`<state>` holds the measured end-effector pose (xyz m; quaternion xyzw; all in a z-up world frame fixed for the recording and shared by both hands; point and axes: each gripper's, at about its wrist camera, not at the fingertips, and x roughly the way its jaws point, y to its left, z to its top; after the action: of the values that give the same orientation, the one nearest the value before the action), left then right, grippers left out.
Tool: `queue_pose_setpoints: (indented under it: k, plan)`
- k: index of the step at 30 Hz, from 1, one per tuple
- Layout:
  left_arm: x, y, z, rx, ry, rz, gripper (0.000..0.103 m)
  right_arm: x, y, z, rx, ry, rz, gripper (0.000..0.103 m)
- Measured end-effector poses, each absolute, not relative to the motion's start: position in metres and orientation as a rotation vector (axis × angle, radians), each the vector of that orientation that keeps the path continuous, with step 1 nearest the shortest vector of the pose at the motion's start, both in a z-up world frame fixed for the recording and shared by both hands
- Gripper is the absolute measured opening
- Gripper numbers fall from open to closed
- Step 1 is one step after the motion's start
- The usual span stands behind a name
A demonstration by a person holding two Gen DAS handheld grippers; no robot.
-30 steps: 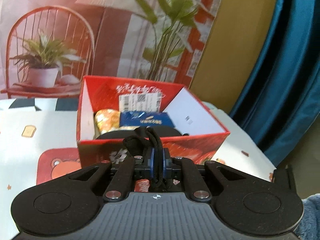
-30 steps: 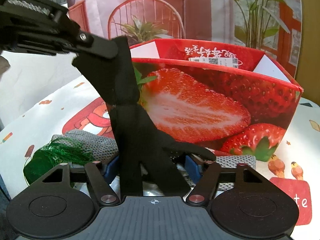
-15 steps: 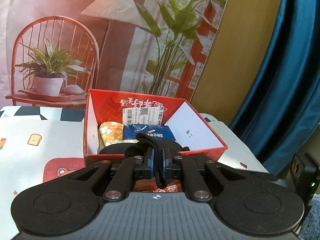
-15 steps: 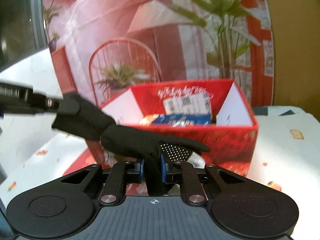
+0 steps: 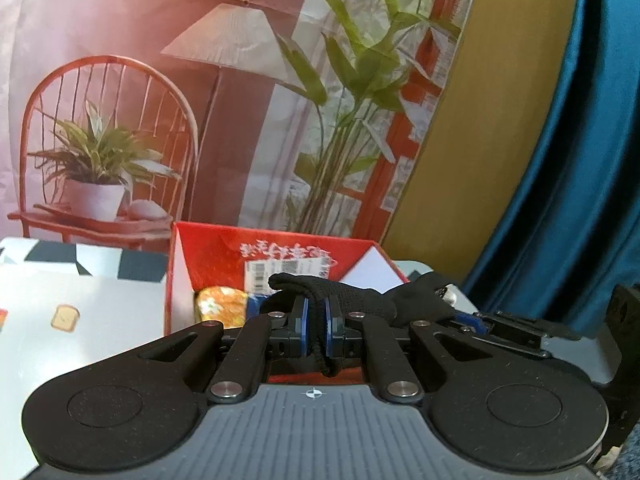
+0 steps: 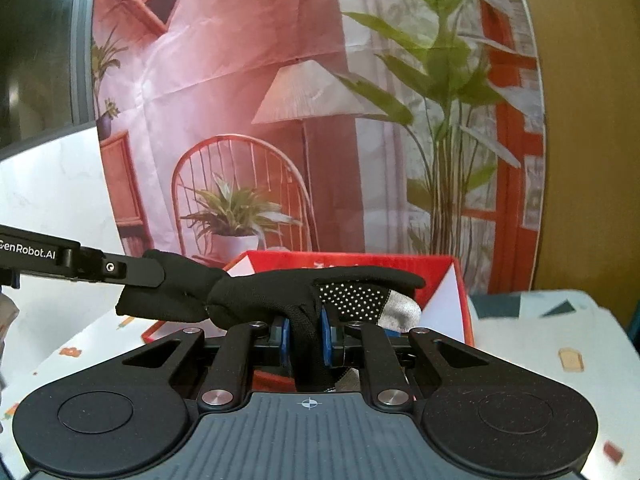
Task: Organize soft objects
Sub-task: 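Carry the glove with the left tool over the box and lower it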
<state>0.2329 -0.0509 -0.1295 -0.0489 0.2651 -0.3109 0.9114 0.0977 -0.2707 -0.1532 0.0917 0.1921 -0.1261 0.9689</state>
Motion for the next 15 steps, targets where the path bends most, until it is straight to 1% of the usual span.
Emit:
queue_pose_setpoints:
  k: [6, 15]
  plan:
    - [0.262, -0.056, -0.138, -0.084, 0.585, -0.608, 0.01, 0.131, -0.281, -0.159, 0.157, 0.441, -0.245, 0.014]
    - [0.304, -0.061, -0.163, -0.057, 0.659, -0.559, 0.01, 0.18, -0.297, -0.184, 0.172, 0.55, -0.238, 0.014]
